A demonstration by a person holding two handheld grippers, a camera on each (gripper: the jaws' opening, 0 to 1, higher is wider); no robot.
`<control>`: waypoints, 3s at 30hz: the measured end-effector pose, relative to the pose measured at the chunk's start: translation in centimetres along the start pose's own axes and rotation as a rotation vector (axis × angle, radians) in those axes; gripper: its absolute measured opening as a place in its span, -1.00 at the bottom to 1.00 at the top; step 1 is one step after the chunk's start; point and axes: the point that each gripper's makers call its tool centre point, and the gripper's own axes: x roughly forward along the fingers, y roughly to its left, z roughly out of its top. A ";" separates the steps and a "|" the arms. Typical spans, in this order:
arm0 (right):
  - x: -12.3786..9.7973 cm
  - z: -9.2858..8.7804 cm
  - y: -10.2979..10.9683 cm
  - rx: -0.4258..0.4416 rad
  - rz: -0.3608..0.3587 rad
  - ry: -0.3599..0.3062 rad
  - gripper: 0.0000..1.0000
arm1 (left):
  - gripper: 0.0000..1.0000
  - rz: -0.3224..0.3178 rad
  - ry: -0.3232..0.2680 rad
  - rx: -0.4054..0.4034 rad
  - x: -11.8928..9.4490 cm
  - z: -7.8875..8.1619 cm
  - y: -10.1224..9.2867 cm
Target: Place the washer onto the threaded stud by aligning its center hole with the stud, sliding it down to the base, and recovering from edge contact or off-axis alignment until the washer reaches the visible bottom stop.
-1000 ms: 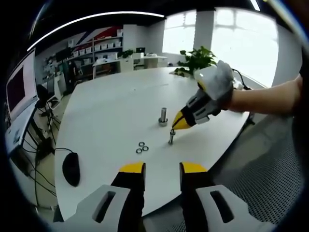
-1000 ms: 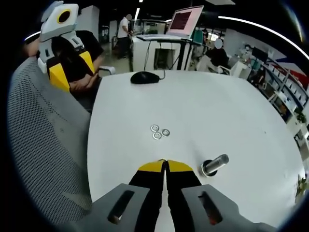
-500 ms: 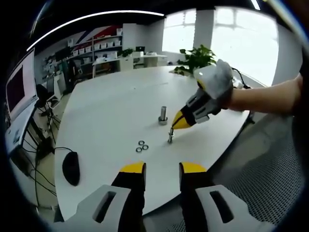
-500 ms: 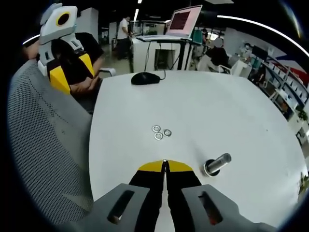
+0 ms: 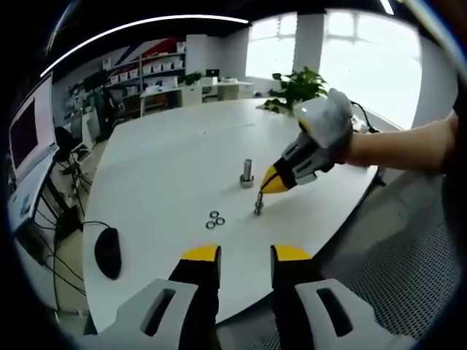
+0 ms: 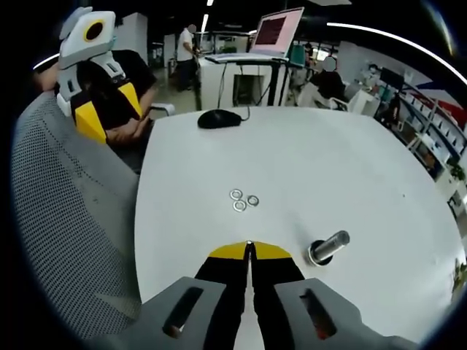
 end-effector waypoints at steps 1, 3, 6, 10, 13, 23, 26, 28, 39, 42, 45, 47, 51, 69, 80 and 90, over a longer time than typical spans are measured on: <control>0.0 0.0 0.0 0.000 0.000 0.000 -0.93 | -0.50 0.000 0.000 -0.001 0.0 0.0 0.0; 0.0 0.0 0.0 0.001 0.001 -0.001 -0.93 | -0.50 -0.002 0.002 -0.006 0.0 -0.1 0.0; 0.0 0.0 0.0 0.002 0.001 -0.001 -0.93 | -0.51 -0.007 0.008 -0.007 0.0 -0.2 -0.1; 0.0 0.0 0.1 0.002 0.000 -0.002 -0.93 | -0.51 -0.010 0.010 -0.007 0.0 -0.2 -0.1; 0.0 0.0 0.1 0.004 0.001 -0.002 -0.93 | -0.52 -0.013 0.011 -0.009 0.1 -0.2 -0.2; 0.1 0.2 0.3 -0.011 0.005 0.002 -0.93 | -0.53 -0.018 0.016 -0.014 0.1 -0.3 -0.3; 0.1 0.3 0.5 -0.020 0.012 0.005 -0.93 | -0.53 -0.017 0.016 -0.016 0.1 -0.3 -0.3; 0.1 0.4 0.6 -0.018 0.015 0.003 -0.92 | -0.54 -0.017 0.015 -0.016 0.1 -0.3 -0.2; -3.1 3.9 -1.0 -0.065 -0.048 -0.092 -0.90 | -0.57 -0.009 0.025 0.014 0.1 -0.3 -0.2; -5.0 4.5 -1.5 -0.062 -0.044 -0.106 -0.85 | -0.57 -0.014 0.028 0.023 0.1 -0.3 -0.3; -6.9 5.1 -2.6 -0.058 -0.099 -0.133 -0.83 | -0.57 -0.021 0.025 0.029 0.1 -0.2 -0.5; -8.3 5.6 -3.3 -0.038 -0.132 -0.169 -0.83 | -0.58 -0.021 0.024 0.033 0.1 -0.2 -0.5; -10.6 6.0 -3.7 0.033 -0.145 -0.229 -0.82 | -0.58 -0.019 0.011 0.032 0.0 0.0 -0.5; -18.8 -3.2 -1.2 0.223 -0.258 -0.149 -0.81 | -0.58 -0.014 -0.023 0.050 -0.3 0.6 -0.5; -21.1 -7.6 0.2 0.327 -0.299 -0.126 -0.81 | -0.58 -0.019 -0.014 0.070 -0.2 0.6 -0.7; -20.9 -9.4 2.6 0.466 -0.326 -0.105 -0.81 | -0.62 -0.033 -0.031 0.070 -0.3 1.1 -0.9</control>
